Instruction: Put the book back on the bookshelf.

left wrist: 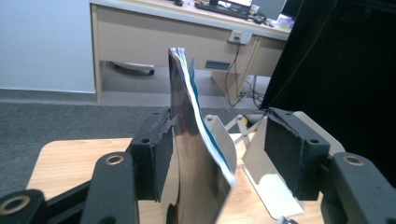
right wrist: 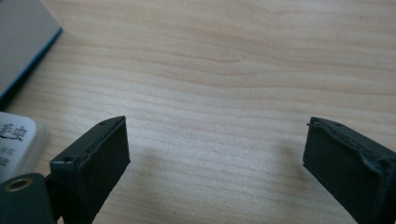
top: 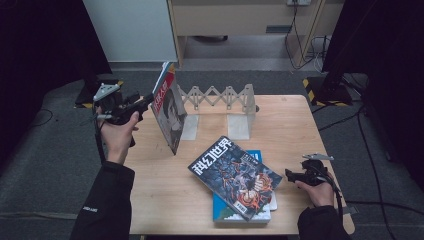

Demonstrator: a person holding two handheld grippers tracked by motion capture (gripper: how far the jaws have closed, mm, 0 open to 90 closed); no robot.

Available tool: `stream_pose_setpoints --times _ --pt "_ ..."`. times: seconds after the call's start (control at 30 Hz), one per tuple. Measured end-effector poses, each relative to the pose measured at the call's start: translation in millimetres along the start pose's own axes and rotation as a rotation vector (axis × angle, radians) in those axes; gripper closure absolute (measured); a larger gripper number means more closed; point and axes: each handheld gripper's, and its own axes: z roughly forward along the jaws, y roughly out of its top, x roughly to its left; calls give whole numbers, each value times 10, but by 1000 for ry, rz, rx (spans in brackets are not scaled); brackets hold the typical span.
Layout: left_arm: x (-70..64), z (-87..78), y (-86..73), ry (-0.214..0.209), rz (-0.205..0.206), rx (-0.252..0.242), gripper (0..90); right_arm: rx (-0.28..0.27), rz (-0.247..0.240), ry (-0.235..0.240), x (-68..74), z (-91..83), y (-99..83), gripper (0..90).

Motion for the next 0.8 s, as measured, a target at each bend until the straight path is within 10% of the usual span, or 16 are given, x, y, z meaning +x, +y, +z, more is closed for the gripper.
stream_pose_setpoints --times 0.43,0.8 --pt "40 -279 -572 -79 -66 0 367 -98 31 26 82 -189 76 87" --pt "47 -202 -1094 -107 -115 68 345 -143 42 49 168 -310 121 87"
